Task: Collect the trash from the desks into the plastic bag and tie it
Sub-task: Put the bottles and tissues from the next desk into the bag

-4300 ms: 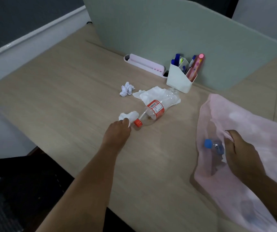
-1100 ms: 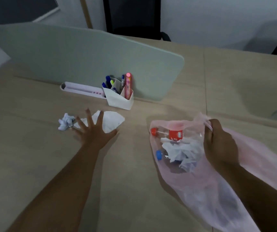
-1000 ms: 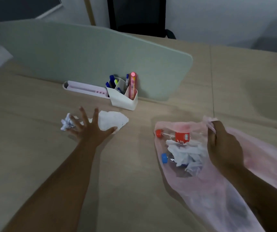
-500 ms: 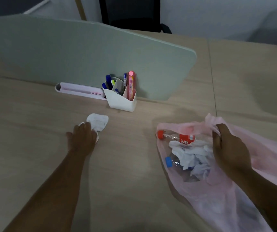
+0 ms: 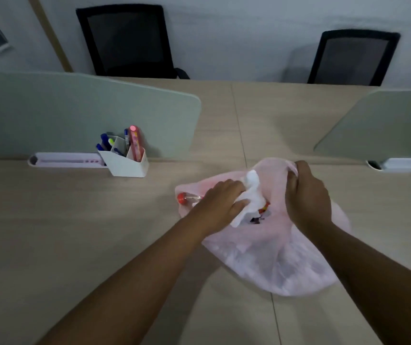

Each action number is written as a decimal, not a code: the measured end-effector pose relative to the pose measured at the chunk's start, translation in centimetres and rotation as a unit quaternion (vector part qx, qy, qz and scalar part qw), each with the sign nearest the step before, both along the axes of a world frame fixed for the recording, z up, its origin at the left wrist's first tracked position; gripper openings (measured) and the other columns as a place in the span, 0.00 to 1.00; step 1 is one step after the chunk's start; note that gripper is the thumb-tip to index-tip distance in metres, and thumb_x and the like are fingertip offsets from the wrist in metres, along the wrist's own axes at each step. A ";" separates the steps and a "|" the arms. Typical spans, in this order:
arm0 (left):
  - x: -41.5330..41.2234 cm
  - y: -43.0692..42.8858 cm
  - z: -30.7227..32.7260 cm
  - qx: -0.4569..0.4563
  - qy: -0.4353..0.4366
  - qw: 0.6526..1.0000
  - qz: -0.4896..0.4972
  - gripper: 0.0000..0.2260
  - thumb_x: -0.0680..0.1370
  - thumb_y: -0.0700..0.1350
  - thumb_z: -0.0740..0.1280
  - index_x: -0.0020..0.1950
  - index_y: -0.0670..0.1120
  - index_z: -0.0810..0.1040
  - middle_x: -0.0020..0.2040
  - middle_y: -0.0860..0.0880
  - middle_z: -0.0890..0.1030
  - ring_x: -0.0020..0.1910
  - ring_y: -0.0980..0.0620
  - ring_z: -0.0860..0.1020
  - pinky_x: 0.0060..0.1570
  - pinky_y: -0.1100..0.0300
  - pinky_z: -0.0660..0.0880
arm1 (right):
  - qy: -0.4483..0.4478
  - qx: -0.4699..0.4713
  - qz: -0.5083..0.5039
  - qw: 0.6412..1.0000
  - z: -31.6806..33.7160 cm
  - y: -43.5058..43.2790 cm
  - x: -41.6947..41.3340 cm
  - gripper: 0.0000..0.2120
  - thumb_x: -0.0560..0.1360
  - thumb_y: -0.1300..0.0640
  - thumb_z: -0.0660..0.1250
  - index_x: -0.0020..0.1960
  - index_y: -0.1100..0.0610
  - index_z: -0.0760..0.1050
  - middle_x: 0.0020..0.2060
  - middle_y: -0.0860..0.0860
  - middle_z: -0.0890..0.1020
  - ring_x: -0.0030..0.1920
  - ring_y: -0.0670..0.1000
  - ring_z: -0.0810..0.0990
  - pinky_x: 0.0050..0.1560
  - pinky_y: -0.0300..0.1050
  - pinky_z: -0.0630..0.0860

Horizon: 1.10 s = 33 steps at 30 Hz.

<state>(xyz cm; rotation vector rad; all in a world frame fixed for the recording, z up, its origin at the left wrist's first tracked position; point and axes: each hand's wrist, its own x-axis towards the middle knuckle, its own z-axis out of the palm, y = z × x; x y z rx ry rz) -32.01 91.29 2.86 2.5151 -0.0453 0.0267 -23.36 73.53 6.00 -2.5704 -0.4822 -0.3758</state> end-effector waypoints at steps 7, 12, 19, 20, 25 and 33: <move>1.4 -2.1 0.2 -0.280 0.041 0.958 0.045 0.24 0.66 0.67 0.73 0.60 0.64 0.78 0.59 0.66 0.79 0.58 0.69 0.75 0.54 0.70 0.70 | -0.017 0.039 -0.031 0.999 1.9 -5.4 -0.8 0.16 0.79 0.47 0.47 0.56 0.54 0.68 0.38 0.59 0.80 0.37 0.64 0.77 0.40 0.56 0.76; -0.9 2.3 -3.2 0.051 -0.097 0.967 0.231 0.25 0.64 0.63 0.75 0.54 0.53 0.74 0.50 0.52 0.75 0.51 0.49 0.72 0.45 0.52 0.72 | -0.004 0.069 -0.063 0.996 1.9 -8.9 -1.2 0.15 0.81 0.48 0.48 0.55 0.54 0.69 0.36 0.58 0.79 0.36 0.62 0.77 0.39 0.55 0.76; -1.9 2.6 -7.4 -0.061 0.003 0.947 0.315 0.08 0.80 0.42 0.60 0.42 0.46 0.75 0.45 0.42 0.81 0.46 0.40 0.79 0.44 0.51 0.74 | -0.005 0.077 -0.049 0.996 2.7 -11.1 -1.7 0.14 0.80 0.49 0.49 0.53 0.54 0.69 0.34 0.56 0.78 0.34 0.61 0.76 0.36 0.53 0.75; -1.7 2.5 -6.7 -0.091 -0.019 0.933 0.348 0.09 0.81 0.41 0.58 0.42 0.46 0.73 0.43 0.41 0.80 0.44 0.40 0.78 0.42 0.52 0.73 | -0.002 0.065 -0.053 0.996 2.8 -11.3 -1.4 0.14 0.80 0.48 0.48 0.53 0.54 0.69 0.36 0.57 0.78 0.36 0.62 0.76 0.37 0.53 0.74; -0.4 3.6 2.1 -0.201 -0.173 0.840 0.473 0.07 0.82 0.42 0.52 0.48 0.48 0.68 0.43 0.46 0.75 0.42 0.46 0.73 0.41 0.55 0.68 | 0.022 0.077 -0.048 0.996 5.6 -10.3 1.5 0.13 0.82 0.49 0.50 0.53 0.54 0.71 0.46 0.60 0.80 0.47 0.63 0.77 0.44 0.51 0.70; -4.7 7.4 13.8 -0.074 -0.284 0.858 0.421 0.10 0.83 0.48 0.53 0.47 0.47 0.71 0.41 0.50 0.74 0.39 0.50 0.70 0.39 0.59 0.63 | -0.024 0.111 0.037 0.993 9.1 -4.3 1.9 0.13 0.82 0.50 0.51 0.53 0.55 0.71 0.41 0.57 0.78 0.42 0.60 0.76 0.40 0.49 0.69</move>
